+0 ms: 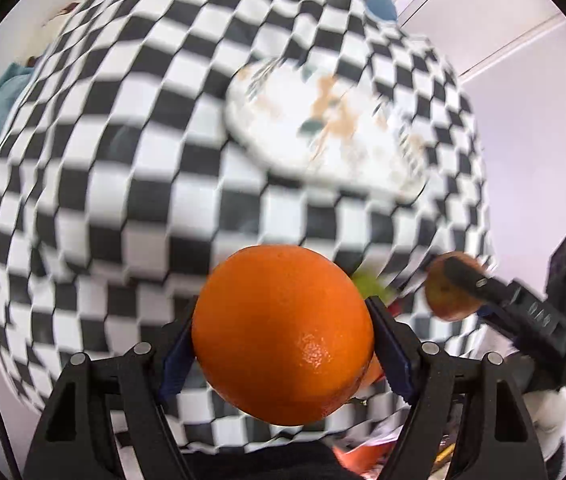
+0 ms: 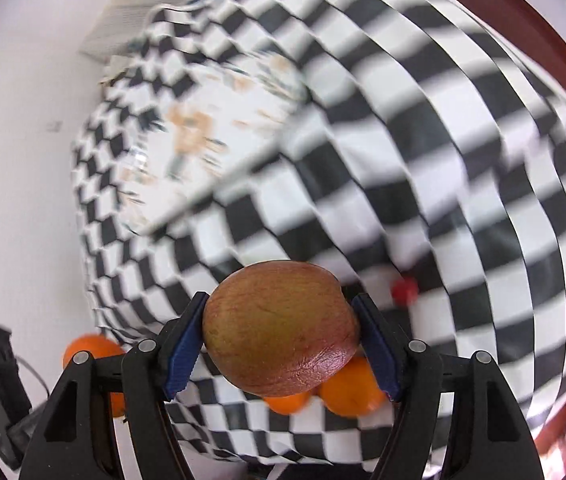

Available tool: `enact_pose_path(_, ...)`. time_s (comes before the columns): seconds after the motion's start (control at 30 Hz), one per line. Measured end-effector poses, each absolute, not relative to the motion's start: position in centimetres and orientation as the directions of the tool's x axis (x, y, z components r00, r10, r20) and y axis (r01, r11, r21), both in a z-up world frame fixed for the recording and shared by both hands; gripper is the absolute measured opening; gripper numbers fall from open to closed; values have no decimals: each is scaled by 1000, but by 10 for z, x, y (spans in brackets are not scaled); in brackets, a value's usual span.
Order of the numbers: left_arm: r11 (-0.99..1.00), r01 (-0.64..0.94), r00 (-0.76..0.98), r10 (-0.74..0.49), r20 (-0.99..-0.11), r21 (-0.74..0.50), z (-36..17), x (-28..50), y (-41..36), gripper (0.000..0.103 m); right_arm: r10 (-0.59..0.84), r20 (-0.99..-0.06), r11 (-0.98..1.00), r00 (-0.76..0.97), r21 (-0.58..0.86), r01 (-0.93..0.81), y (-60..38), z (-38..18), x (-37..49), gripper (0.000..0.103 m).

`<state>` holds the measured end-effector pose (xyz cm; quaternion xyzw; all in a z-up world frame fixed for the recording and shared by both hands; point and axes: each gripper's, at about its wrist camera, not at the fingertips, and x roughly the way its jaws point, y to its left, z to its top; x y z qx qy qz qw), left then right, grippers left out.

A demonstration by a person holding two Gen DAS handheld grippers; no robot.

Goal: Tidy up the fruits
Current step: 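Carry the orange and apple onto the floral plate and release both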

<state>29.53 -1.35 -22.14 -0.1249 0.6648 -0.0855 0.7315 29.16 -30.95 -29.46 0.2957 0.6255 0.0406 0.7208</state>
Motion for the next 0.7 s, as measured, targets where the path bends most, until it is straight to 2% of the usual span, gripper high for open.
enact_pose_path(0.17,963,-32,121,-262,-957,-268,-223,372,-34,77,432,-882,852,186,467,237,-282,-288,380,74)
enact_pose_path(0.37,975,-50,53,-214,-975,-217,-261,452,-41,77,413,-907,885,89,422,194,-266,-327,468,74)
enact_pose_path(0.7,993,-25,-55,-113,-992,-112,-298,504,-54,77,406,-913,901,-37,393,185,-275,-361,519,75)
